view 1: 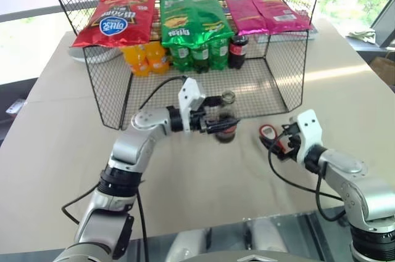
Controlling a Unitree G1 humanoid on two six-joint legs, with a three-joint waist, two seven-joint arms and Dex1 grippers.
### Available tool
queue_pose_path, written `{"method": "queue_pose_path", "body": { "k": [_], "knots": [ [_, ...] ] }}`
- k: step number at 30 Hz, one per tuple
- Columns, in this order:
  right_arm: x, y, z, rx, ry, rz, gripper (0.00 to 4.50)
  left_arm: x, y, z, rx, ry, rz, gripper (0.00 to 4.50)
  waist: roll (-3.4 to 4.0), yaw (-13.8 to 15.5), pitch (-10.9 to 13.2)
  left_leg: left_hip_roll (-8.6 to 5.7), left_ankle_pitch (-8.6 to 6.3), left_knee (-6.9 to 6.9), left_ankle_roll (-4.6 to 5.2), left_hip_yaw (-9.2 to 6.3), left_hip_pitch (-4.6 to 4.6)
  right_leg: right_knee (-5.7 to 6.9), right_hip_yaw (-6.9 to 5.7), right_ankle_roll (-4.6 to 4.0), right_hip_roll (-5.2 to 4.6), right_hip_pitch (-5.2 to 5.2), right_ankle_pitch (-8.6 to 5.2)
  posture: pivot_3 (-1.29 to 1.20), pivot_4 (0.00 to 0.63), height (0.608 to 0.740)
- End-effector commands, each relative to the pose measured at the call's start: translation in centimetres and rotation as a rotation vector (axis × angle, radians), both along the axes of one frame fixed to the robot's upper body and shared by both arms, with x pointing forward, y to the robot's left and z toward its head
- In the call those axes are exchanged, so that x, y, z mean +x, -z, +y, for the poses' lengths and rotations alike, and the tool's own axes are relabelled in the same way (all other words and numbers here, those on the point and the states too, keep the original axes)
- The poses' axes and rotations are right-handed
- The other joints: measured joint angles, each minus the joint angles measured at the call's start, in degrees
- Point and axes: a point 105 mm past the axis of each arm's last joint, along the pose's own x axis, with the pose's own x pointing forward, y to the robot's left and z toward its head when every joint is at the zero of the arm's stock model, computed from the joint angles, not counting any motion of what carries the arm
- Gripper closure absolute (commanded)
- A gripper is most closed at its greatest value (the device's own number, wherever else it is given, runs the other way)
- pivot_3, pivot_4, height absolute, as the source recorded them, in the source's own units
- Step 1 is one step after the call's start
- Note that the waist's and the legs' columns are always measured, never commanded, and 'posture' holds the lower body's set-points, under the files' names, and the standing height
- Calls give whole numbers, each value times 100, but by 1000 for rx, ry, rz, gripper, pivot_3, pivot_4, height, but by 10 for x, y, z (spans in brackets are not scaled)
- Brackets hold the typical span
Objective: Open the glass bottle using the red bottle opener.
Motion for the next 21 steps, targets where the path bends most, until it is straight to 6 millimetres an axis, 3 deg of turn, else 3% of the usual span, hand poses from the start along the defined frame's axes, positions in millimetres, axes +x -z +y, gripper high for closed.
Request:
{"method": "queue_pose_path", "body": {
  "k": [1,6,10,12,16,21],
  "knots": [
    [1,-26,1,11,-19,-117,0,-8,-15,4,-32,18,-48,26,0,0,0,0,0,0,0,0,0,0,0,0,0,0,0,0,150,740],
    [-2,-41,5,3,-88,-211,0,-13,-22,17,-51,1,-88,26,1,-6,0,1,0,-1,0,1,0,0,1,0,1,-1,0,0,150,740],
    [-19,-53,13,58,-241,-320,0,-26,-19,42,-42,-63,-131,26,1,-13,1,2,0,-4,0,1,0,-3,1,0,1,-2,0,0,150,740],
    [-24,-48,1,-10,-258,-327,0,-39,-14,59,-72,-75,-146,26,3,-12,2,2,0,-13,0,2,0,-10,3,0,0,-2,0,0,150,740],
    [-36,-29,-26,-88,-280,-301,0,-62,17,91,25,-193,-57,26,2,16,4,2,-1,-14,1,2,1,-18,2,0,-1,2,0,0,150,740],
    [-55,-3,-59,-155,-226,-280,0,-91,34,113,31,-340,3,26,6,92,8,4,-1,-10,2,-3,9,-16,13,-1,-5,20,-1,0,150,740]
  ]
}}
